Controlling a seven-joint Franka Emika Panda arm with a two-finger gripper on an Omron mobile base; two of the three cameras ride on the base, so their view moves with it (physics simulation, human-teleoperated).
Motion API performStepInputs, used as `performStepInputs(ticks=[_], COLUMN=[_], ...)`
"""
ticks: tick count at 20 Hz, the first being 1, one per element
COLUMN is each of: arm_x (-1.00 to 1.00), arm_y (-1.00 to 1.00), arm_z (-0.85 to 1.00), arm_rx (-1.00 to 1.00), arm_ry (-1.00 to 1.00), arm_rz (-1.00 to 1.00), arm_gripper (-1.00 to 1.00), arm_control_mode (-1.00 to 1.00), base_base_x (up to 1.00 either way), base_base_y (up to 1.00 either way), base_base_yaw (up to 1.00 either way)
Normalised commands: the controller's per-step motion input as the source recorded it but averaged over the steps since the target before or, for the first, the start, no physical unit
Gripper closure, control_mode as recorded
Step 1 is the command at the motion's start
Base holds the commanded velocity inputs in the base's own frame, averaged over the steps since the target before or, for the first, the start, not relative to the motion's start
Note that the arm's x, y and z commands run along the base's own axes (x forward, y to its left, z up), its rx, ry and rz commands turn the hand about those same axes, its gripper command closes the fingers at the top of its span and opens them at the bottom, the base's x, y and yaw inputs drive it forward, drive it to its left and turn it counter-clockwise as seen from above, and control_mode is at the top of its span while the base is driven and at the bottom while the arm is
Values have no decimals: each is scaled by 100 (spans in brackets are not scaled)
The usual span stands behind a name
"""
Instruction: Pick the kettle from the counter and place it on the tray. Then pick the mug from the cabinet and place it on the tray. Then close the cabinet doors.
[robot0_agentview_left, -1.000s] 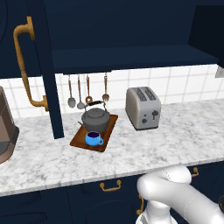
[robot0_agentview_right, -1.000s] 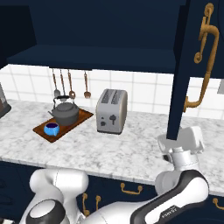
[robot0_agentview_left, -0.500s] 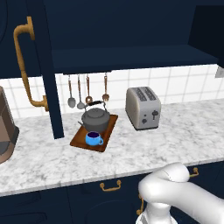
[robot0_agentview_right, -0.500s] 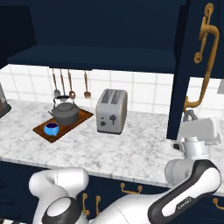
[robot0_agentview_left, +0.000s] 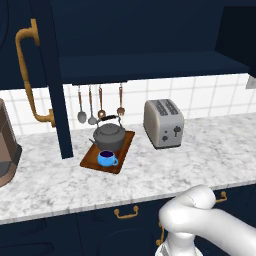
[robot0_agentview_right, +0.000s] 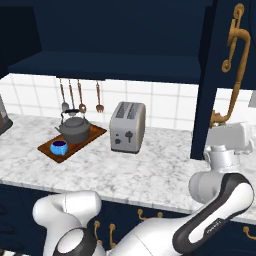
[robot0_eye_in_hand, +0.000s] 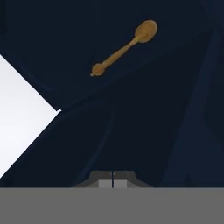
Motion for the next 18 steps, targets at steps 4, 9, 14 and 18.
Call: performStepInputs(ticks=[4,9,14,18], arm_x=[0,0,2,20], arm_y=[72,69,72,59], arm_z=[43,40,12,0], arm_rx=[0,-1,-5,-4], arm_ry=[-12,-2,12,32], arm_rz=[0,0,-4,-5], arm_gripper=[100,100,100,100], arm_control_mode=[-100,-100,-100,-100], base_base_x=[0,0,0,0], base_base_y=[0,0,0,0], base_base_yaw=[0,0,0,0])
